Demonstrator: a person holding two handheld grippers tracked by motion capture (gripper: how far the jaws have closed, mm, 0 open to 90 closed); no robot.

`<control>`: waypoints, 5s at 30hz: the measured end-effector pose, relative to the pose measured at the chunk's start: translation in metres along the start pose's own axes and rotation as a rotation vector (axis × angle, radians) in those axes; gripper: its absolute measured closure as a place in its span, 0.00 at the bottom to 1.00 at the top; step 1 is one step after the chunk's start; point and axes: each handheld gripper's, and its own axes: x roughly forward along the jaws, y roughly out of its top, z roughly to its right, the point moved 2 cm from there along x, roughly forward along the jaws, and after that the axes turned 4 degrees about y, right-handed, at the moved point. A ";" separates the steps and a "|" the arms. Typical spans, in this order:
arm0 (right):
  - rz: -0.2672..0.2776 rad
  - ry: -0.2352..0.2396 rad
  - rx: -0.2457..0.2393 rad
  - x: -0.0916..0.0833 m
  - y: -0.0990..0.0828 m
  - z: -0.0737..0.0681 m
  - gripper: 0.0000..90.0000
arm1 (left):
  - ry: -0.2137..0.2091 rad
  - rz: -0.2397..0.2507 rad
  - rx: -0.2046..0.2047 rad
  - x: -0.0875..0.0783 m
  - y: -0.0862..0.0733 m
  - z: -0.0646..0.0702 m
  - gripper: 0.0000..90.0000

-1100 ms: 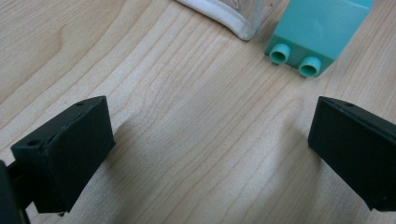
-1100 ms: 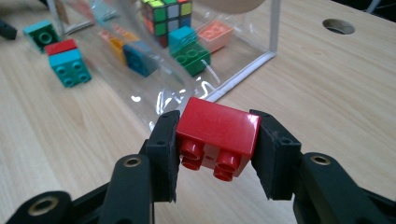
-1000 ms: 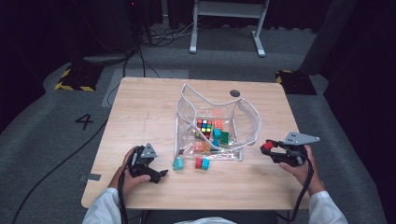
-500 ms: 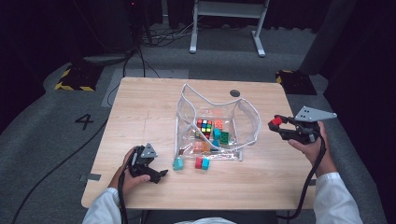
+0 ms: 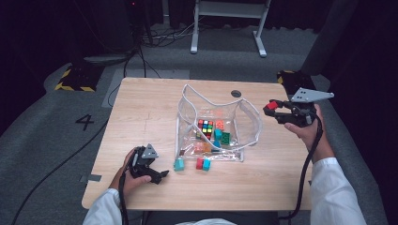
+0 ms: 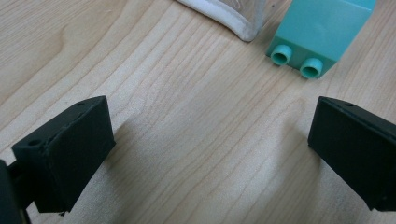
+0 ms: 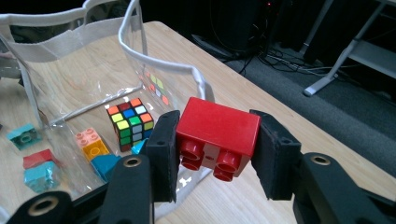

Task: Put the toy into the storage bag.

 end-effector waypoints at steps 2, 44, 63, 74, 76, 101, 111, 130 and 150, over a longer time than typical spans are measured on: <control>-0.001 0.011 -0.011 0.004 0.005 -0.003 0.62 | 0.000 0.001 0.000 0.000 0.000 0.000 0.00; -0.718 0.232 -0.332 0.132 0.014 -0.070 0.62 | -0.002 0.001 -0.001 0.000 0.000 0.000 0.00; -0.711 0.188 -0.321 0.106 0.000 -0.049 0.58 | 0.002 0.005 -0.001 0.001 0.001 0.000 0.00; -0.586 0.179 -0.295 0.086 0.007 -0.045 0.49 | -0.005 0.005 -0.004 0.001 0.001 0.000 0.00; -0.562 0.178 -0.295 0.083 0.007 -0.043 0.46 | -0.004 0.005 -0.003 0.001 0.001 0.000 0.00; -0.116 -0.003 -0.161 -0.021 -0.017 -0.043 0.29 | 0.002 0.005 -0.001 0.001 0.001 0.000 0.00; -0.091 -0.001 -0.101 -0.033 -0.063 -0.057 0.29 | 0.002 0.005 -0.001 0.001 0.001 0.000 0.00; -0.136 0.147 -0.067 0.016 -0.132 -0.096 0.35 | 0.002 0.004 0.000 0.001 0.001 0.000 0.00; -0.213 0.317 -0.088 0.113 -0.139 -0.155 0.40 | -0.001 0.004 0.004 0.001 0.001 0.000 0.00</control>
